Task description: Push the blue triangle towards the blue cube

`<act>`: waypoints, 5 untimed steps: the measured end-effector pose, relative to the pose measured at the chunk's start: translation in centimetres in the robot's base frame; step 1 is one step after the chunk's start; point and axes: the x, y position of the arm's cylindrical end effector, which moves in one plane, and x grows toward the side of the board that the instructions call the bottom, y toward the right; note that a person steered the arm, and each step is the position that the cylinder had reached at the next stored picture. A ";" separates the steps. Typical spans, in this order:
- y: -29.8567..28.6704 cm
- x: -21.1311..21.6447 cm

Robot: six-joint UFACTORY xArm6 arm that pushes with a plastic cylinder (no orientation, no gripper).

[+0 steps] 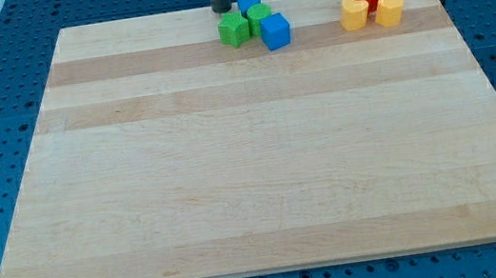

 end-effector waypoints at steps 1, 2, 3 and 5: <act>2.2 0.1; 4.8 0.2; 8.3 0.1; 8.9 0.0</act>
